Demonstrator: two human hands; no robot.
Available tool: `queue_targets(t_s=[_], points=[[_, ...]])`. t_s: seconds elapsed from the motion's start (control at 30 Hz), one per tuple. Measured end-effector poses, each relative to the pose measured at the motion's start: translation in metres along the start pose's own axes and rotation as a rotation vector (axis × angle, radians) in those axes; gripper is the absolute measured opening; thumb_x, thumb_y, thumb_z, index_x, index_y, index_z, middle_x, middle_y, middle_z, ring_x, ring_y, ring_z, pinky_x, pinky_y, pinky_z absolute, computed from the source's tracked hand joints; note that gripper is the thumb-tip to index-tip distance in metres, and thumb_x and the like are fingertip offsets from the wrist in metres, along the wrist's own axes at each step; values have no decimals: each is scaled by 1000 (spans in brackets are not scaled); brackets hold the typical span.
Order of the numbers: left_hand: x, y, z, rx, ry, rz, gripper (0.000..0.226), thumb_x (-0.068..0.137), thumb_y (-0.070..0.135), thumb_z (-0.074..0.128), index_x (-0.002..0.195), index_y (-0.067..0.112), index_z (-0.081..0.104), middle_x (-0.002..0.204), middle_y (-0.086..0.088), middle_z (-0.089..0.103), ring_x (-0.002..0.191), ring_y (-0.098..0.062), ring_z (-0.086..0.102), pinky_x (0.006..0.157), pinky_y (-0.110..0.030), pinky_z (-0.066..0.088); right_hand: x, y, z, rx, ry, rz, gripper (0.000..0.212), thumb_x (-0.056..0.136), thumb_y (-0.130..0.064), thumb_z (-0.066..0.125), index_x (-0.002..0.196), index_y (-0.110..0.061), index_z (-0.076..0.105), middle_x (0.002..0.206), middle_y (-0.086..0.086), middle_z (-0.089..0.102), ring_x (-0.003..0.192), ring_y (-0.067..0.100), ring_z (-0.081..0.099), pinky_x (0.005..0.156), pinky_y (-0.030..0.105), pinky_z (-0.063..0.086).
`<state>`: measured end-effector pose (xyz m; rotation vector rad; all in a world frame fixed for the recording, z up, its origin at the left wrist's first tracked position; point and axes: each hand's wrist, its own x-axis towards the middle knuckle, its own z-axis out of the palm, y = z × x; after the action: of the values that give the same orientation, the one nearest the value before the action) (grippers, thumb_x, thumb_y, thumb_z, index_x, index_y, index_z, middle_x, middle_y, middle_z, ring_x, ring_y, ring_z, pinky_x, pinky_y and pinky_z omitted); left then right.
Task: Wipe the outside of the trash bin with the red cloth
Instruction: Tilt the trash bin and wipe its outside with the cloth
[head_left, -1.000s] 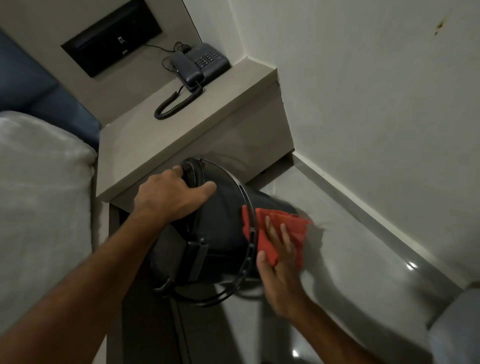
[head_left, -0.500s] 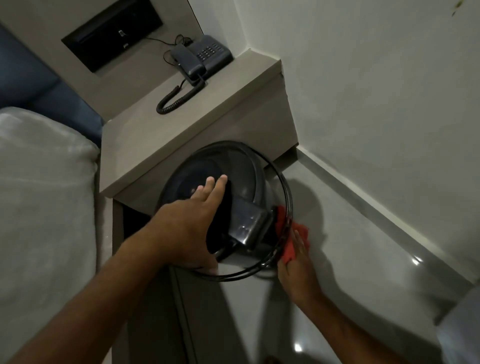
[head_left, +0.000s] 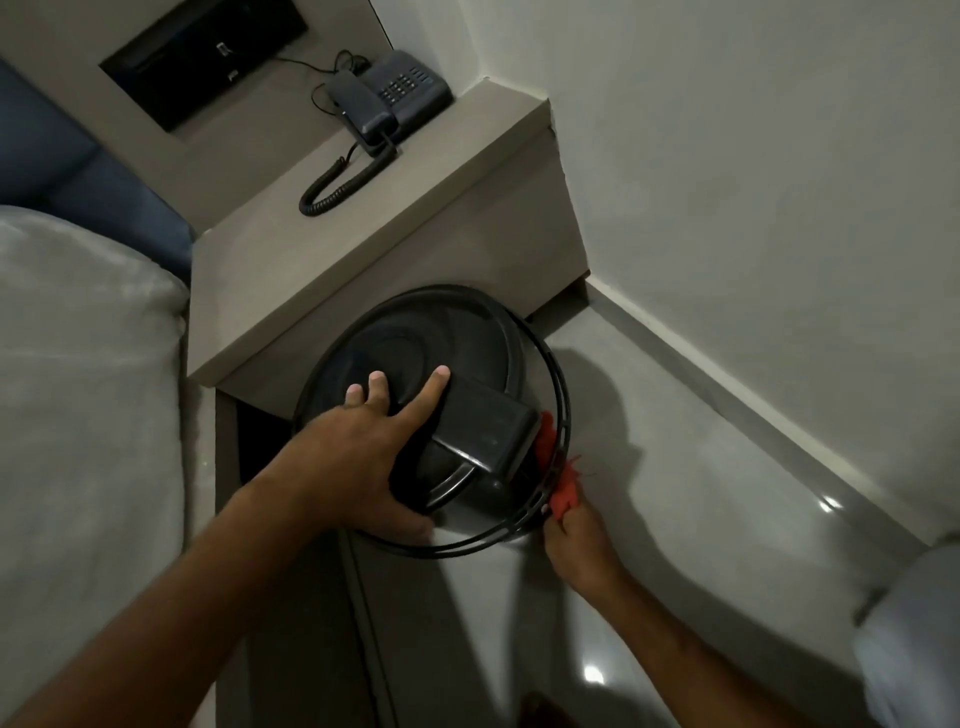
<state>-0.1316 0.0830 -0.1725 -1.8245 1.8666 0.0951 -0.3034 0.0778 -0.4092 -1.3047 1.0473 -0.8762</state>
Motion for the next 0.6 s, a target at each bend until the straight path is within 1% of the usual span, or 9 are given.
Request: queue_targets(t_s=[0.1, 0.17, 0.23, 0.27, 0.33, 0.4, 0.47, 0.5, 0.6], points=[[13, 30, -10, 102, 122, -101, 139, 48, 98, 47, 150, 36, -25, 151, -38, 30, 124, -50, 50, 96, -51, 47, 7, -1, -10, 37, 104, 115, 76, 85, 25, 46, 153, -8, 37, 153, 17, 47, 135, 27, 49, 118, 38, 37], [33, 61, -18, 21, 182, -222, 132, 58, 94, 47, 156, 24, -6, 139, -39, 46, 117, -50, 56, 89, -52, 51, 7, 3, -16, 70, 111, 242, 62, 87, 23, 45, 142, -7, 51, 126, 24, 67, 92, 31, 67, 86, 44, 59], [55, 88, -34, -57, 249, -284, 115, 68, 92, 42, 149, 11, 31, 106, -24, 69, 95, -37, 68, 71, -44, 58, -2, 4, -12, 106, 33, 314, 48, 91, 21, 44, 124, -9, 60, 88, 14, 72, 61, 18, 61, 57, 31, 57], [65, 91, -43, -86, 303, -254, 99, 72, 91, 38, 127, 11, 57, 82, -12, 70, 72, -26, 68, 57, -35, 55, -7, 3, -8, 137, 42, 324, 51, 89, 23, 42, 120, -13, 61, 80, 11, 69, 59, 17, 59, 56, 32, 57], [75, 73, -61, -102, 363, -116, 83, 73, 92, 27, 75, 18, 65, 56, 0, 56, 45, -14, 52, 44, -24, 38, -10, -1, -2, 165, 112, 275, 63, 83, 24, 40, 132, -12, 56, 93, 15, 65, 70, 24, 56, 71, 45, 57], [67, 37, -69, 6, 337, 78, 97, 61, 99, 22, 93, 22, 71, 61, 6, 56, 51, -10, 51, 48, -25, 39, -2, -2, -3, 198, 167, 275, 57, 83, 18, 41, 135, -2, 53, 106, 20, 63, 75, 24, 54, 74, 44, 51], [60, 7, -58, 184, 188, 135, 125, 43, 106, 20, 143, 35, 46, 107, 5, 67, 93, -20, 63, 81, -44, 55, 9, -5, -4, 195, 201, 288, 58, 85, 17, 42, 139, -4, 49, 117, 19, 61, 84, 27, 56, 82, 43, 49], [58, -2, -48, 186, 70, 110, 132, 38, 106, 24, 153, 43, 18, 146, -2, 47, 129, -35, 47, 105, -57, 40, 14, -9, -2, 172, 214, 241, 67, 83, 20, 43, 144, -8, 46, 127, 16, 59, 97, 32, 59, 91, 47, 50], [61, -7, -27, -201, -140, 74, 125, 39, 96, 52, 132, 69, -26, 164, -2, -21, 148, -40, -15, 116, -62, 5, 26, -14, 0, 170, 261, 182, 82, 76, 29, 47, 149, -9, 42, 146, 17, 55, 134, 37, 52, 117, 55, 39]])
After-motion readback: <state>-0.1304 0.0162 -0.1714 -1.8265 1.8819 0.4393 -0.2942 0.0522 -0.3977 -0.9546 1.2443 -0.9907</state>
